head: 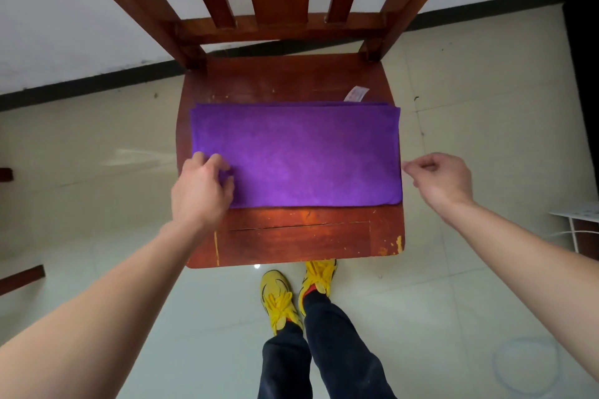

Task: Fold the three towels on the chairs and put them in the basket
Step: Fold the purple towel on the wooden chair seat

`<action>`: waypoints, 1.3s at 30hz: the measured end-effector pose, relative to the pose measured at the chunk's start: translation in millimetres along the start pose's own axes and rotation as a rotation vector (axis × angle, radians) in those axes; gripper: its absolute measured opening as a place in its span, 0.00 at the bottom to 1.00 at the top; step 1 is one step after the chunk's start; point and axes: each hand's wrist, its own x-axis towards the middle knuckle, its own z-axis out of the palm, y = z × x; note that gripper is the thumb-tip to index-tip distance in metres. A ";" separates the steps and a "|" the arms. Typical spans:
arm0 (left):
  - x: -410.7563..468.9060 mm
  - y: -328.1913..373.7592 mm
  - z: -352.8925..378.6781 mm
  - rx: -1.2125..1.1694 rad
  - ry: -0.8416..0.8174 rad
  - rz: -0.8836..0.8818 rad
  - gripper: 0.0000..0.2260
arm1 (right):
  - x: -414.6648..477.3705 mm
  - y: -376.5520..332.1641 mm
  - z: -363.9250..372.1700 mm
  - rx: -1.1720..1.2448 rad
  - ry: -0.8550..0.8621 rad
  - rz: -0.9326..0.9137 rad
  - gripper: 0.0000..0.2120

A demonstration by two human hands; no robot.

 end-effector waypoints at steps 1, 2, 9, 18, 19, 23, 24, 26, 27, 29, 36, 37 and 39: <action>5.3 9.6 -0.5 0.043 0.041 0.115 0.09 | 3.5 -7.6 -1.0 0.000 0.039 -0.036 0.09; 12.3 20.4 1.4 0.080 0.065 0.223 0.11 | 5.3 -15.2 0.4 0.001 0.040 -0.068 0.12; 43.6 56.9 32.5 0.280 -0.045 0.243 0.26 | 6.0 -44.4 32.4 -0.147 -0.052 -0.007 0.26; 29.6 49.4 1.6 0.248 -0.051 0.191 0.18 | -0.1 -66.0 5.3 0.404 -0.302 0.213 0.09; 26.6 45.5 -1.8 0.255 -0.055 0.166 0.16 | -3.3 -67.7 -2.2 0.417 -0.323 0.191 0.09; 11.2 24.1 -12.2 0.195 -0.114 0.086 0.12 | -19.9 -83.7 -20.8 0.483 -0.390 0.066 0.13; 7.7 19.6 -13.3 0.150 -0.129 0.069 0.12 | -25.9 -90.5 -22.0 0.496 -0.393 0.028 0.14; 1.1 12.3 -14.8 0.062 -0.145 0.025 0.12 | -39.4 -106.9 -16.7 0.512 -0.388 -0.063 0.16; -1.0 7.3 -17.6 0.026 -0.143 -0.001 0.12 | -47.4 -117.3 -8.7 0.502 -0.387 -0.112 0.18; -2.9 0.7 -20.3 -0.033 -0.134 -0.033 0.12 | -60.6 -134.7 11.9 0.435 -0.398 -0.183 0.22; 2.9 -54.2 -36.4 -0.134 -0.202 -0.128 0.06 | -97.9 -183.6 119.6 -0.039 -0.363 -0.272 0.18; 3.1 -63.1 -39.1 -0.138 -0.210 -0.131 0.08 | -101.3 -189.0 132.1 -0.097 -0.358 -0.280 0.18; 3.9 -78.4 -43.1 -0.148 -0.213 -0.137 0.11 | -107.2 -195.8 153.8 -0.214 -0.342 -0.306 0.18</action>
